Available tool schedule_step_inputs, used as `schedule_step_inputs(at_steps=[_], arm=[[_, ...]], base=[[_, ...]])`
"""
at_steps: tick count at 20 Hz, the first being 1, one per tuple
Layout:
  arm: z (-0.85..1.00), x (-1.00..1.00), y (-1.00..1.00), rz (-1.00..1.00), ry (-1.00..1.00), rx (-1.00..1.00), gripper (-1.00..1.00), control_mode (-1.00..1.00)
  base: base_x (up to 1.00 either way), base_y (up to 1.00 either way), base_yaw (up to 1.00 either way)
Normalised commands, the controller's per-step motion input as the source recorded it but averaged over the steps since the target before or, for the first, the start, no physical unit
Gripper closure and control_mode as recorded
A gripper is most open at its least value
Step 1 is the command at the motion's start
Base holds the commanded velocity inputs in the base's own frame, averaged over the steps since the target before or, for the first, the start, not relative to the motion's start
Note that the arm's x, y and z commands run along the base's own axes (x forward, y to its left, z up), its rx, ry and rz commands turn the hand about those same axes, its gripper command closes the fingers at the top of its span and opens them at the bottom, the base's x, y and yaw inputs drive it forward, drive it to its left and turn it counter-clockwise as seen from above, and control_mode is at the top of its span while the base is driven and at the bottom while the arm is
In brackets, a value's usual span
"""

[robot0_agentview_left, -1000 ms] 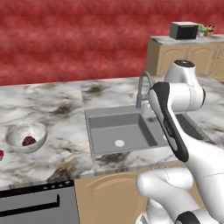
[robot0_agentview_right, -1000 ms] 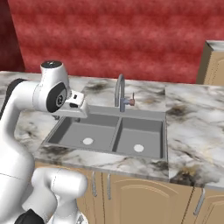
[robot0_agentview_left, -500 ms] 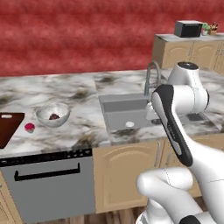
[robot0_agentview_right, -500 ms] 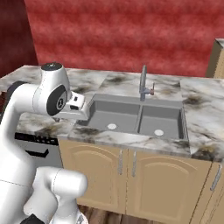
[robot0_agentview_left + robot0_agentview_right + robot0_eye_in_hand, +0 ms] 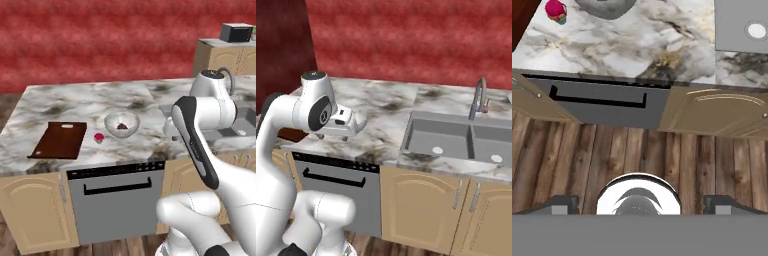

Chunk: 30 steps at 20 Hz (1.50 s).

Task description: Place the bowl with cake and the cupcake onto the tray.

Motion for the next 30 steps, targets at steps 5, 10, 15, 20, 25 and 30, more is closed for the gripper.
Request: schedule_step_inputs(at_steps=[5,10,15,20,25,30], arm=[[0.0,0.0,0.0,0.0,0.0,0.0,-1.0,1.0],[0.0,0.0,0.0,0.0,0.0,0.0,-1.0,1.0],[0.0,0.0,0.0,0.0,0.0,0.0,-1.0,1.0],[0.0,0.0,0.0,0.0,0.0,0.0,-1.0,1.0],[-0.08,0.34,0.04,0.0,-0.02,-0.01,-1.0,-1.0],[-0.26,0.82,-0.13,0.0,-0.05,0.0,-1.0,-1.0]], base=[[0.02,0.83,0.0],[0.44,0.5,-0.01],[0.73,0.37,-0.04],[0.81,0.37,-0.01],[0.5,0.16,0.0],[0.0,0.0,0.0]])
